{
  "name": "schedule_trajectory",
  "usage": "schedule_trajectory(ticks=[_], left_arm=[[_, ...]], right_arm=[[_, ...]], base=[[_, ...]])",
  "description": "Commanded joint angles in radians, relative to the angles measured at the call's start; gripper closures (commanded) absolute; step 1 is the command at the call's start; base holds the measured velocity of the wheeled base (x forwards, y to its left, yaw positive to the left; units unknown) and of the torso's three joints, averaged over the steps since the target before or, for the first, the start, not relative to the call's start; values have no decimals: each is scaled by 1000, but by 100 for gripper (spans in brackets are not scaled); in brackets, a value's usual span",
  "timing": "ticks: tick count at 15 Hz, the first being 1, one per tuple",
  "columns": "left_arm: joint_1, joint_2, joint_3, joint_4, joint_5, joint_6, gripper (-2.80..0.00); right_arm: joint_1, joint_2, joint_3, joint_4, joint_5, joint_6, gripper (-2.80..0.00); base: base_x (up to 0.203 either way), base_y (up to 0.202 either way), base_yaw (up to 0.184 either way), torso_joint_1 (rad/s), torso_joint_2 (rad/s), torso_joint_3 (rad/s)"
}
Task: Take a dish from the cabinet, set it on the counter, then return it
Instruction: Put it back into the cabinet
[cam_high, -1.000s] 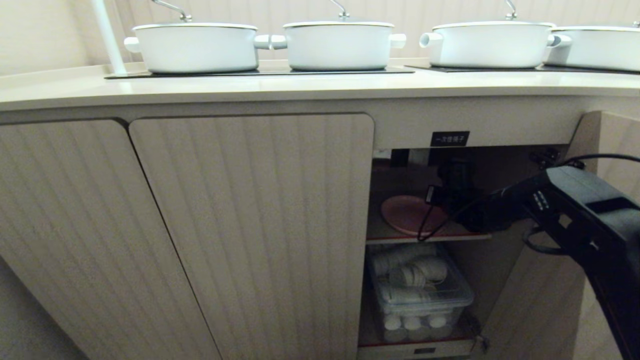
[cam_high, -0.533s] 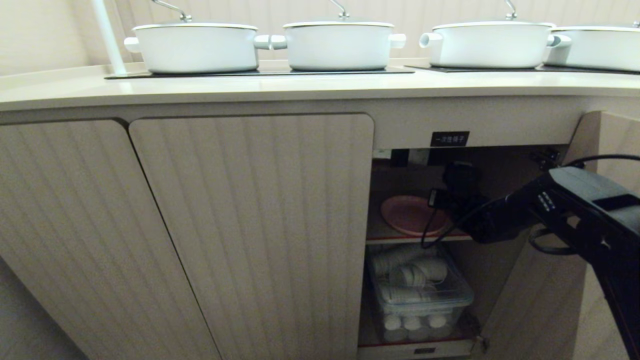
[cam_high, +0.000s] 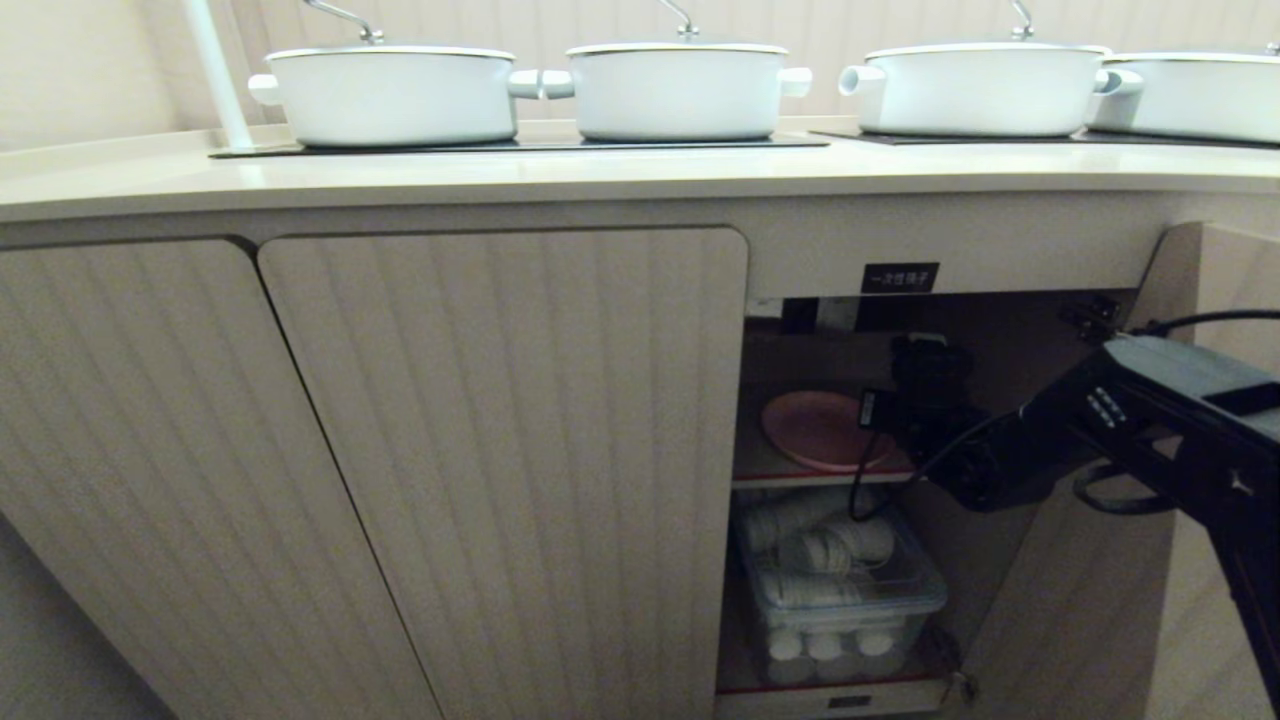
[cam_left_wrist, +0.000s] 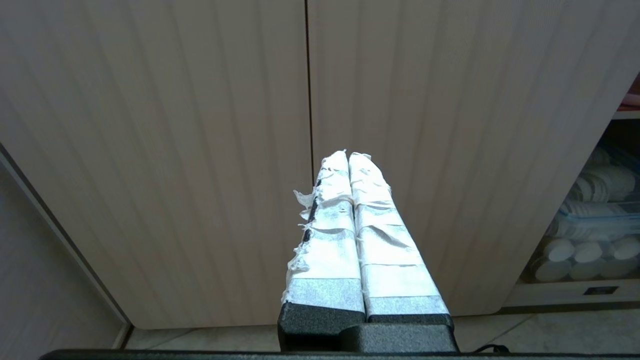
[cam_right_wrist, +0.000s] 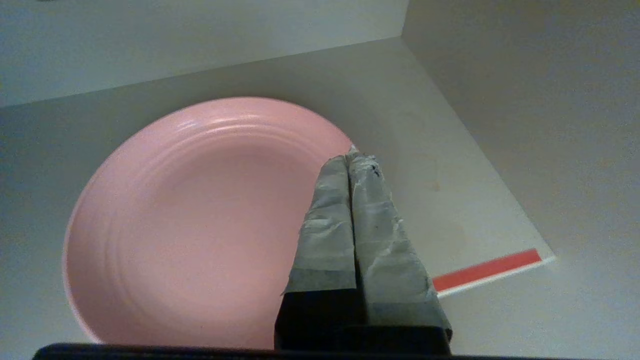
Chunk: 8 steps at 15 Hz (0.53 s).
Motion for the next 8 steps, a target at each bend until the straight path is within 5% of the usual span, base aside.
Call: schedule_trajectory(ticks=[1, 8], left_arm=[[1, 0, 0, 0, 0, -1, 0], [1, 0, 0, 0, 0, 0, 0]], right_arm=[[2, -24, 36, -19, -3, -1, 0], [4, -112, 197, -94, -3, -3, 0]], base=[[0, 0, 0, 0, 0, 0], [0, 0, 0, 0, 0, 0]])
